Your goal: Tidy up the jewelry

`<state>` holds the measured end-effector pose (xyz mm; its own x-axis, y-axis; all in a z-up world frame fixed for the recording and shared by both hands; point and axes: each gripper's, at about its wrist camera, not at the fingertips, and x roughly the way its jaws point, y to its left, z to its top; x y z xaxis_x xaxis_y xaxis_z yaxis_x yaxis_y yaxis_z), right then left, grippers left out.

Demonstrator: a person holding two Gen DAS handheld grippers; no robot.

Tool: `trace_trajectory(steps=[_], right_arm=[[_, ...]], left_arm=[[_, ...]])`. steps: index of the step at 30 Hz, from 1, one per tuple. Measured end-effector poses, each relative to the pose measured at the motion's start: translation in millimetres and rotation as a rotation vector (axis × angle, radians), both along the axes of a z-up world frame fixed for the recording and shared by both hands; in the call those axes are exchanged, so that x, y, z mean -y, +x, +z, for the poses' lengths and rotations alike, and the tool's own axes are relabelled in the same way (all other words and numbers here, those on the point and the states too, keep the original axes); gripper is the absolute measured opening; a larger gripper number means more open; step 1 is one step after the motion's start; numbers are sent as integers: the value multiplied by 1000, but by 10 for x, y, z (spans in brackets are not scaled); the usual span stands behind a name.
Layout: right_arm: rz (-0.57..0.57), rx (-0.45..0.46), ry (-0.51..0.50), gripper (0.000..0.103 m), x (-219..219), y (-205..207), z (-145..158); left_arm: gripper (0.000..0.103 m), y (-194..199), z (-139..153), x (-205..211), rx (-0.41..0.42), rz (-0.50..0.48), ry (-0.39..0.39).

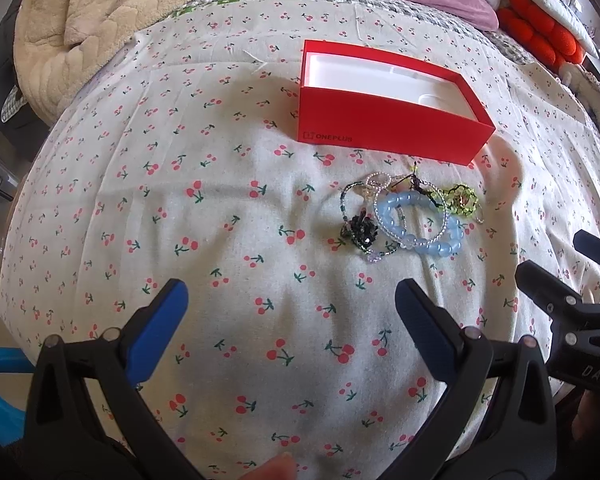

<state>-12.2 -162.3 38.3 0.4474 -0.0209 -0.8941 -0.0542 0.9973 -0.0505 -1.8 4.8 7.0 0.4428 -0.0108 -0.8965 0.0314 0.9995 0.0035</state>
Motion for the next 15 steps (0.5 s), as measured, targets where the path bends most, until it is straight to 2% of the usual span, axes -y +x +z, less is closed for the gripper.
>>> trace_trajectory(steps=[9, 13, 15], right_arm=[[5, -7, 30, 103, 20, 58, 42], [4, -20, 38, 103, 59, 149, 116], [14, -31, 42, 103, 61, 210, 169]], left_arm=[[103, 56, 15, -83, -1, 1, 3], [103, 172, 56, -165, -37, -23, -39], [95, 252, 91, -200, -78, -49, -74]])
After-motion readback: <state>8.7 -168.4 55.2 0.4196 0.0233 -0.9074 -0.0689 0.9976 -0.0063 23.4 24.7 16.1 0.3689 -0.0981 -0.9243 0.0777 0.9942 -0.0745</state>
